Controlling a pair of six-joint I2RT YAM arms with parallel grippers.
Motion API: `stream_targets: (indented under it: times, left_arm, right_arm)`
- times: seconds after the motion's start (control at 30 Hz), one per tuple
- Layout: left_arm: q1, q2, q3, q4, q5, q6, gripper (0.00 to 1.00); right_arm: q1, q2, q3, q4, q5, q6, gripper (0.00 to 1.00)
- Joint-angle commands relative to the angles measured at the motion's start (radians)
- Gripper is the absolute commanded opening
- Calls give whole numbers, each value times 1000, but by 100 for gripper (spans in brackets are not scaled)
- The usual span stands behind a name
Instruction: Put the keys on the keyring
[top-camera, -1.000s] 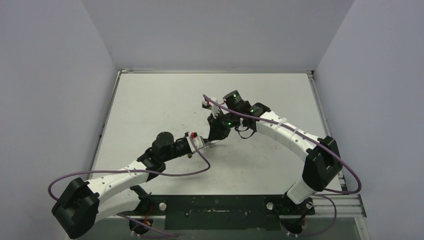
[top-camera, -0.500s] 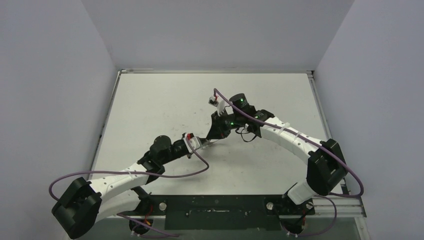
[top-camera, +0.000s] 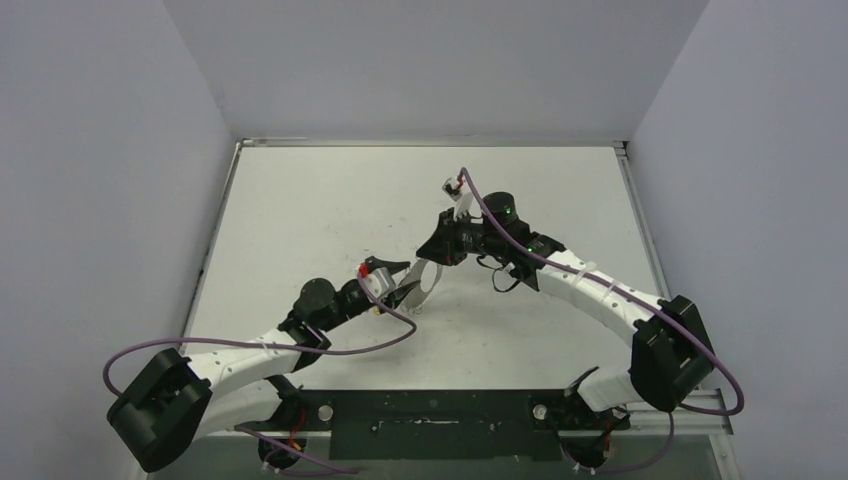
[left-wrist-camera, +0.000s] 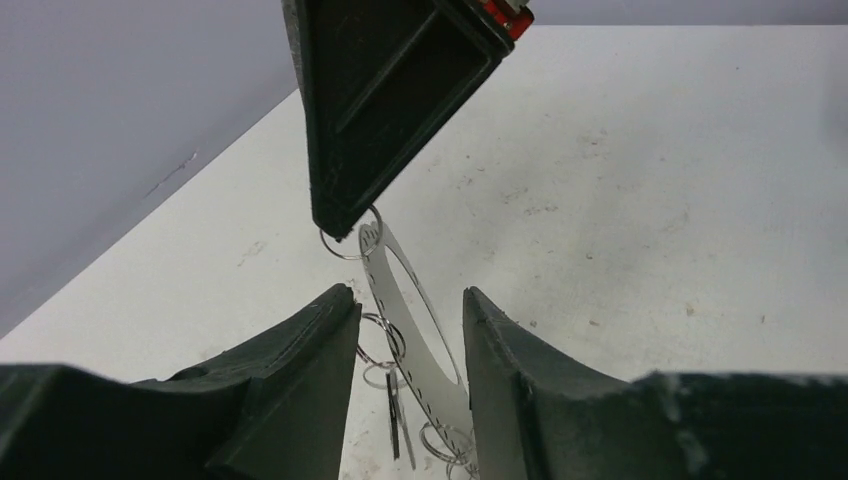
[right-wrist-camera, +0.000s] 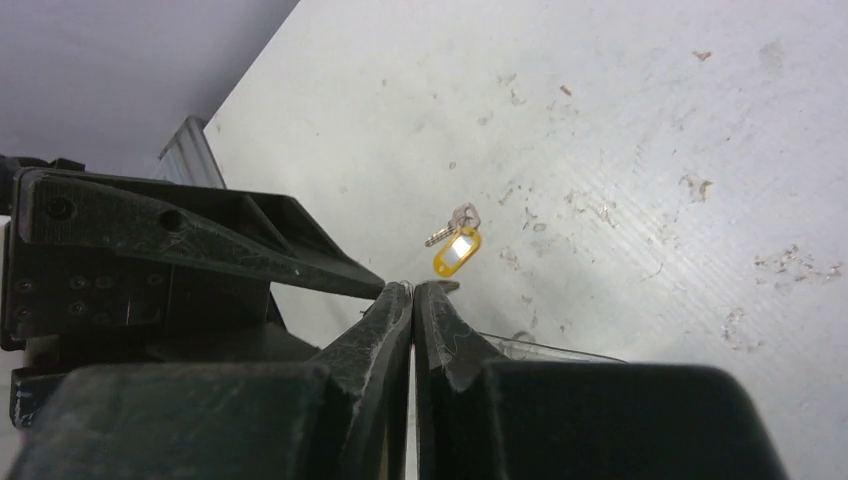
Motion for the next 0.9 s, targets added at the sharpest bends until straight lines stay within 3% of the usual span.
stream_targets:
  times: [0.0, 0.23, 0.4, 0.67, 0.87]
  left_arm:
    - [-5, -15, -10, 70, -9, -45, 43]
    - [-4, -1, 2, 75, 8, -92, 44]
    - [14, -6, 0, 155, -18, -204, 45]
    - [167, -14, 37, 246, 183, -523, 50]
    - [268, 50, 13, 442, 258, -708, 50]
  right_arm:
    - [-17, -48, -1, 164, 41, 36, 0]
    - [-29, -62, -39, 268, 19, 87, 0]
    - [-46, -67, -60, 348, -49, 102, 0]
    - [-74, -95, -75, 385, -184, 44, 0]
    - [-76, -112, -82, 431, -232, 53, 0]
